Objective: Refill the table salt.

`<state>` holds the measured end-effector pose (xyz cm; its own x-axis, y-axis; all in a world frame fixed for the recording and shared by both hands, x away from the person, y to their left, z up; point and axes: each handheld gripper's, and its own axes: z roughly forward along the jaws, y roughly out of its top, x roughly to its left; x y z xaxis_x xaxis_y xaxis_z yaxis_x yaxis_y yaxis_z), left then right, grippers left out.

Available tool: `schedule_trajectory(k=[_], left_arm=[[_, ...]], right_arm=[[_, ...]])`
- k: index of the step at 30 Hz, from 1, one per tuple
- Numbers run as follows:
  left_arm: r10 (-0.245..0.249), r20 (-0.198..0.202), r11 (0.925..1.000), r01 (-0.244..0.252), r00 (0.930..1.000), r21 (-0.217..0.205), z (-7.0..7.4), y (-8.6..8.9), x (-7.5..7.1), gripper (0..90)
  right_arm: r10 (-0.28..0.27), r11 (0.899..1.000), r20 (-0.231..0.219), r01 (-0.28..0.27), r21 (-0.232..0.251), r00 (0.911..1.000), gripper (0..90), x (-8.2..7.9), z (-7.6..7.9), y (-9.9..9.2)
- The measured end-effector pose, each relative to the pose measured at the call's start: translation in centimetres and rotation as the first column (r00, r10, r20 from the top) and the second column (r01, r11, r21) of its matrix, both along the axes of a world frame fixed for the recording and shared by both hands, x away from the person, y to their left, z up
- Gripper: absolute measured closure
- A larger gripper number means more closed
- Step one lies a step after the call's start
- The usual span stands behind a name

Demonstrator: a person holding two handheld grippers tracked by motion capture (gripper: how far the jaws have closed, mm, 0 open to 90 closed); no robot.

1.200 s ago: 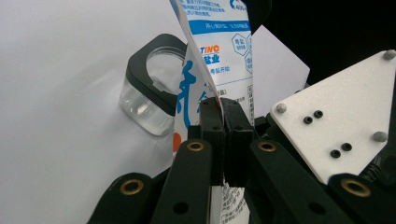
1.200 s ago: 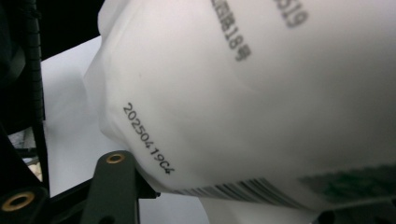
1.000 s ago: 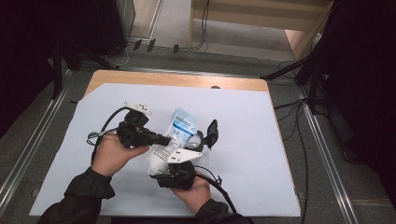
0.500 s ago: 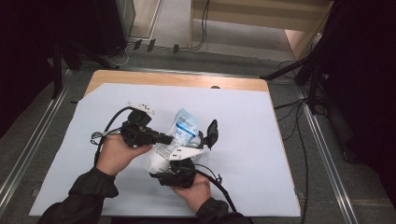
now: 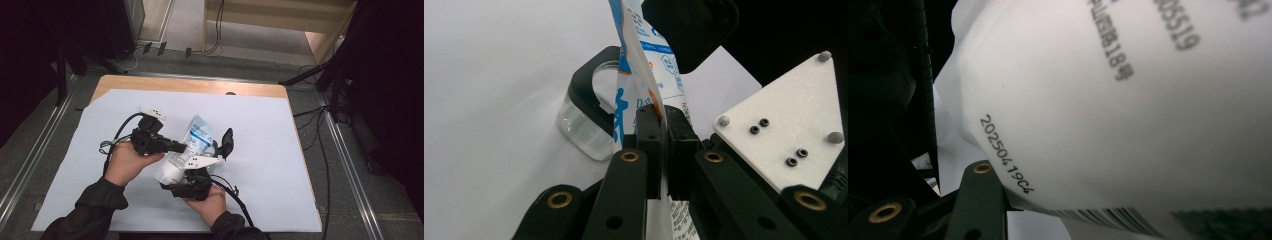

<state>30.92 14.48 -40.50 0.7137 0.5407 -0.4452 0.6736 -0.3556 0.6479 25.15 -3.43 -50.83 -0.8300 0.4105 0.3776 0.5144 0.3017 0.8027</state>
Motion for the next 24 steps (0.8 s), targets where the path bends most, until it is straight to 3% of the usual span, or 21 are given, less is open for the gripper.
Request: schedule_trajectory(k=[9, 12, 18, 22, 24], left_arm=[[0.042, 0.018, 0.9981, -0.043, 0.999, 0.045, 0.17, -0.29, -0.38, 90.0], [0.045, 0.016, 0.9975, -0.046, 0.9989, 0.055, 0.15, -0.32, -0.36, 90.0], [0.035, 0.014, 0.9992, -0.035, 0.9993, 0.019, 0.23, -0.1, -0.27, 90.0], [0.011, 0.006, 0.9994, -0.011, 0.9999, -0.034, 0.16, 0.08, -0.24, 86.8], [0.001, 0.008, 0.9995, 0.0, 1.0, -0.031, 0.13, 0.03, -0.31, 85.8]], right_arm=[[-0.032, 0.998, 0.032, 0.034, -0.055, 0.999, 46.4, -0.14, -0.14, 0.18], [-0.042, 0.998, 0.01, 0.042, -0.046, 0.9991, 49.9, -0.18, -0.11, 0.2], [-0.037, 0.999, -0.014, 0.037, -0.003, 0.9992, 52.6, -0.19, 0.15, -0.03], [-0.017, 0.999, -0.034, 0.018, 0.043, 0.9993, 53.6, -0.22, 0.41, -0.14], [-0.008, 0.998, -0.027, 0.01, 0.059, 0.9996, 53.8, -0.23, 0.58, -0.21]])
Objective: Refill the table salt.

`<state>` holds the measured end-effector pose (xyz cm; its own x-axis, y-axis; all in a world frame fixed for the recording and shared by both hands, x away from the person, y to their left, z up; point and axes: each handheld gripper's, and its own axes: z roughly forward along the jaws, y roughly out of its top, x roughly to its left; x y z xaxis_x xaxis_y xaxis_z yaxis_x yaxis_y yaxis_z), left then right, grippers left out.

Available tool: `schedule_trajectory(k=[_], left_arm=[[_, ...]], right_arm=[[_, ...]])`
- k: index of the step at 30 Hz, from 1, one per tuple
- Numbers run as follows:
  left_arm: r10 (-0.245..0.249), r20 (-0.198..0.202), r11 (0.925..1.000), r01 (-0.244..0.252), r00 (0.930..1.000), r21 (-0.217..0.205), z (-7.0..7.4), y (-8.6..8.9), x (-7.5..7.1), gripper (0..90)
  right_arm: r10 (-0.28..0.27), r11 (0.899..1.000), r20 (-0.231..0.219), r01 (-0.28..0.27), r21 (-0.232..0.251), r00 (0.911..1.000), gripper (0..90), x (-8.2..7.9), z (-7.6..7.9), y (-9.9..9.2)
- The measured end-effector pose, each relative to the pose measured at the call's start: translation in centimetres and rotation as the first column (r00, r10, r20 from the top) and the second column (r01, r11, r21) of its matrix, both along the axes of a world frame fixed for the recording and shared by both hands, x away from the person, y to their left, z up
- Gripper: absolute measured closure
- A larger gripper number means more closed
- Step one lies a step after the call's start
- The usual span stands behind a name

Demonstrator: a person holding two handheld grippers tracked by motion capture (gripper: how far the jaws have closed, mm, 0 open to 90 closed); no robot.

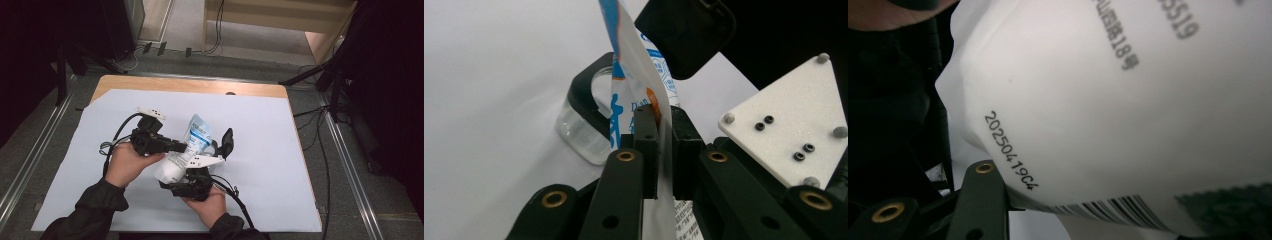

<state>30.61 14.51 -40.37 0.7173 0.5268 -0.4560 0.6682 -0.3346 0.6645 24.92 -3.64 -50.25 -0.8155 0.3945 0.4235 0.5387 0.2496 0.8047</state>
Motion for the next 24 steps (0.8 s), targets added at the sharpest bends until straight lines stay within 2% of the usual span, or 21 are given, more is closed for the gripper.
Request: schedule_trajectory(k=[3, 7, 10, 13, 17, 20, 22, 24], left_arm=[[0.01, 0.007, 0.9998, -0.01, 0.9999, 0.017, 0.06, -0.2, -0.1, 88.7], [0.031, 0.023, 0.9982, -0.032, 0.9993, 0.051, 0.12, -0.45, -0.3, 90.0], [0.039, 0.011, 0.9981, -0.04, 0.9992, 0.047, 0.06, -0.44, -0.32, 90.0], [0.049, 0.01, 0.9977, -0.05, 0.9987, 0.045, 0.01, -0.48, -0.37, 90.0], [0.053, 0.007, 0.9975, -0.053, 0.9986, 0.046, -0.03, -0.38, -0.32, 90.0], [0.035, 0.002, 0.9991, -0.035, 0.9994, 0.022, -0.02, -0.15, -0.32, 89.1], [0.013, -0.004, 0.9994, -0.013, 0.9999, 0.032, 0.03, 0.0, -0.44, 86.1], [0.012, -0.004, 0.9993, -0.012, 0.9999, 0.036, 0.11, 0.32, -0.58, 83.7]], right_arm=[[0.004, 1.0, -0.004, -0.004, 0.006, 1.0, 53.7, 0.0, 0.14, -0.01], [0.006, 1.0, 0.016, -0.005, -0.03, 0.9999, 51.0, -0.2, 0.18, 0.37], [0.008, 0.998, 0.039, -0.006, -0.061, 0.9992, 49.3, -0.46, 0.23, 0.72], [-0.002, 0.998, 0.035, 0.005, -0.066, 0.9994, 50.3, -0.46, 0.24, 0.74], [-0.005, 0.998, 0.016, 0.006, -0.057, 0.9999, 52.3, -0.34, 0.21, 0.66], [0.004, 1.0, -0.005, -0.004, -0.025, 1.0, 53.9, -0.22, 0.21, 0.51], [0.01, 1.0, -0.015, -0.01, -0.005, 0.9998, 54.2, -0.1, 0.27, 0.37], [0.007, 1.0, -0.045, -0.006, 0.024, 0.9989, 54.5, 0.13, 0.28, 0.13]])
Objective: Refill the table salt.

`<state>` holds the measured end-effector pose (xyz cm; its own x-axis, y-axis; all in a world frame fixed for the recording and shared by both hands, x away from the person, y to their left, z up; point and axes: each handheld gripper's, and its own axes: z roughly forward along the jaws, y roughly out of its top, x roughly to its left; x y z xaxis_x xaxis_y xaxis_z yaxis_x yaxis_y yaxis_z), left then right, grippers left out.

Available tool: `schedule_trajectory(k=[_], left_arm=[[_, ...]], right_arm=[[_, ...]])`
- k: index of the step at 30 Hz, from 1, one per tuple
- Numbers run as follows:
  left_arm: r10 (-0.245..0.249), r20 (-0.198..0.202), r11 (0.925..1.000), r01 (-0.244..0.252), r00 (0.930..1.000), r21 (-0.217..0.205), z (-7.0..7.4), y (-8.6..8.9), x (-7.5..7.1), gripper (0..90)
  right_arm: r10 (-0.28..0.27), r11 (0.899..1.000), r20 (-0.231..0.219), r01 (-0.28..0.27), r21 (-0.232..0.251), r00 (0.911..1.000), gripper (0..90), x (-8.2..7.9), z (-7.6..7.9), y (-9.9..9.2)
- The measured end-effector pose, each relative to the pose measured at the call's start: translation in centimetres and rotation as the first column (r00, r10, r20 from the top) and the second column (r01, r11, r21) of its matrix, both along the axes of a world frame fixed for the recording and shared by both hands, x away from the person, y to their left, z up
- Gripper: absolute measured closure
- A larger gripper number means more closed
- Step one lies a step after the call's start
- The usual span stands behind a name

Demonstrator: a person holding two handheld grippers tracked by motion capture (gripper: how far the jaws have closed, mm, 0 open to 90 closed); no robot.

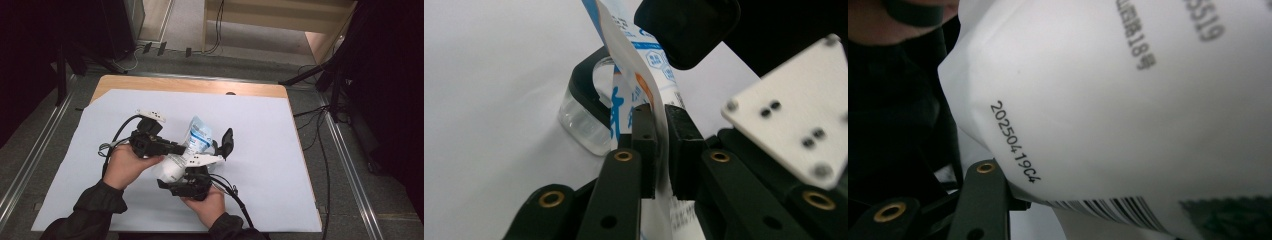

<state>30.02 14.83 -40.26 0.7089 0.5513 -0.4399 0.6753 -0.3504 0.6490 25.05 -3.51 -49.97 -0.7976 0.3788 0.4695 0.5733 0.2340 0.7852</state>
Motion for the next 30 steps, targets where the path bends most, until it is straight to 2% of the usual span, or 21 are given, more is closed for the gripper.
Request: schedule_trajectory(k=[2, 9, 21, 25, 30], left_arm=[[-0.001, -0.008, 1.0, 0.001, 1.0, -0.002, 0.04, 0.34, -0.05, 84.0], [0.006, -0.012, 0.9995, -0.006, 0.9999, 0.03, -0.08, 0.33, -0.13, 90.0], [0.027, -0.015, 0.9993, -0.027, 0.9995, 0.028, 0.07, 0.14, -0.19, 90.0], [0.032, -0.016, 0.9991, -0.031, 0.9994, 0.029, 0.09, 0.21, -0.16, 90.0], [0.041, -0.023, 0.9991, -0.04, 0.9989, 0.009, 0.16, 0.27, -0.12, 90.0]], right_arm=[[0.0, 1.0, -0.005, 0.0, 0.005, 1.0, 54.6, 0.14, -0.09, -0.15], [0.013, 1.0, -0.018, -0.013, -0.004, 0.9998, 54.4, 0.08, -0.4, 0.2], [-0.008, 0.997, 0.049, 0.012, -0.078, 0.9988, 50.5, -0.27, -0.22, 0.56], [-0.016, 0.997, 0.035, 0.019, -0.073, 0.9992, 51.9, -0.3, -0.12, 0.52], [-0.014, 0.999, -0.004, 0.014, -0.043, 0.9999, 53.9, 0.05, -0.04, 0.34]])
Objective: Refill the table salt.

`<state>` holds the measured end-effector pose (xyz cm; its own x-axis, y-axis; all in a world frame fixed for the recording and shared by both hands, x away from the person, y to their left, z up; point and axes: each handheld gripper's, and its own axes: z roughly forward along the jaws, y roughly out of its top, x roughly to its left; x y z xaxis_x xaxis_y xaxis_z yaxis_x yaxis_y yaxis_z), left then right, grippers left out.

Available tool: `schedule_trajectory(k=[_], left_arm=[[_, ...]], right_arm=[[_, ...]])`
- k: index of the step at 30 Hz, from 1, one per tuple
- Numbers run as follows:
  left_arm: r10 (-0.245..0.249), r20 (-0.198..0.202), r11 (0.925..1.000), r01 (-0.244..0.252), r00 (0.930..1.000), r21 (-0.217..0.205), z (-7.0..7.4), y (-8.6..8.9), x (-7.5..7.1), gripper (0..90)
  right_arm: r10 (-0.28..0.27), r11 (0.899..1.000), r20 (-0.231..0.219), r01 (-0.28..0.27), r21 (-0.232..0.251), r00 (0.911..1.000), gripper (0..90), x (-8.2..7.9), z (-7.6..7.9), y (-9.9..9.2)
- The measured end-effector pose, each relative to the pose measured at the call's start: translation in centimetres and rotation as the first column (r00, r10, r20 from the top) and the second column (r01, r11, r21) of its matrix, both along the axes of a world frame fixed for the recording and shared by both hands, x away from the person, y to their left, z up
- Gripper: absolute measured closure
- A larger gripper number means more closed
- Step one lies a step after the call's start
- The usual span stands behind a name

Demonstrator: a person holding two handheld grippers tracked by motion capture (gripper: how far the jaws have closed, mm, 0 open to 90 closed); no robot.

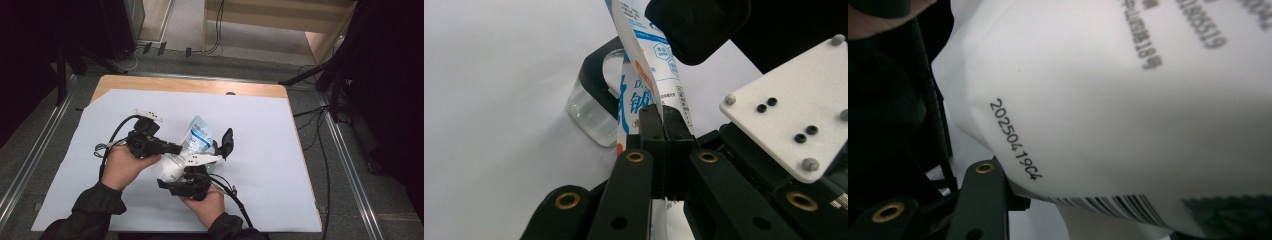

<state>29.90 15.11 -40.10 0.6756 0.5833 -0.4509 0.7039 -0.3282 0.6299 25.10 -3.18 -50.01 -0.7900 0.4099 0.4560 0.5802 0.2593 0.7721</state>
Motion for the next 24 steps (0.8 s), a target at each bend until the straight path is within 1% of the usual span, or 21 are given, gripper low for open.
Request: schedule_trajectory(k=[1, 2, 4, 6, 8, 10, 13, 16, 19, 20, 21, 24], left_arm=[[0.004, 0.002, 0.9999, -0.004, 1.0, -0.01, 0.03, 0.0, -0.06, 90.0], [-0.001, 0.007, 0.9999, 0.002, 1.0, -0.011, 0.07, 0.04, -0.06, 90.0], [-0.007, 0.015, 0.9998, 0.007, 0.9999, -0.02, 0.12, 0.05, -0.11, 90.0], [-0.016, 0.02, 0.9997, 0.017, 0.9997, -0.015, 0.12, 0.0, -0.17, 88.7], [-0.021, 0.018, 0.9997, 0.021, 0.9996, -0.007, 0.08, 0.04, -0.18, 88.0], [-0.025, 0.013, 0.9997, 0.025, 0.9996, -0.004, 0.02, 0.06, -0.15, 88.5], [-0.018, 0.02, 0.9998, 0.018, 0.9996, 0.011, -0.01, -0.1, -0.13, 90.0], [-0.015, 0.023, 0.9997, 0.014, 0.9996, 0.021, -0.01, -0.32, -0.04, 90.0], [-0.015, 0.019, 0.9994, 0.014, 0.9997, 0.033, -0.11, -0.57, 0.06, 90.0], [-0.013, 0.018, 0.9991, 0.012, 0.9998, 0.04, -0.12, -0.61, 0.08, 90.0], [-0.01, 0.016, 0.9992, 0.009, 0.9998, 0.04, -0.13, -0.67, 0.06, 90.0], [-0.001, 0.019, 0.9993, 0.001, 0.9998, 0.037, -0.11, -0.75, 0.13, 90.0]], right_arm=[[0.007, 1.0, -0.006, -0.007, 0.013, 1.0, 53.9, 0.1, 0.01, -0.05], [0.014, 1.0, -0.005, -0.014, 0.02, 0.9999, 54.1, 0.16, 0.05, -0.13], [0.016, 0.999, -0.002, -0.016, 0.027, 0.9999, 54.4, 0.23, 0.16, -0.23], [0.018, 0.999, -0.01, -0.018, 0.04, 0.9998, 54.5, 0.26, 0.22, -0.3], [0.025, 0.998, -0.028, -0.024, 0.056, 0.9993, 54.6, 0.33, 0.18, -0.34], [0.028, 0.998, -0.035, -0.026, 0.056, 0.999, 54.6, 0.33, 0.11, -0.3], [0.029, 0.998, -0.048, -0.026, 0.065, 0.9984, 54.4, 0.37, -0.04, -0.24], [0.019, 0.998, -0.048, -0.017, 0.059, 0.9987, 53.9, 0.42, -0.09, -0.22], [0.015, 0.999, -0.04, -0.014, 0.039, 0.9991, 51.4, 0.35, -0.16, -0.08], [0.01, 1.0, -0.037, -0.009, 0.025, 0.9993, 51.1, 0.25, -0.16, 0.0], [0.01, 1.0, -0.031, -0.009, 0.016, 0.9995, 51.2, 0.19, -0.18, 0.05], [0.003, 1.0, -0.031, -0.002, 0.016, 0.9995, 51.6, 0.25, -0.22, 0.08]])
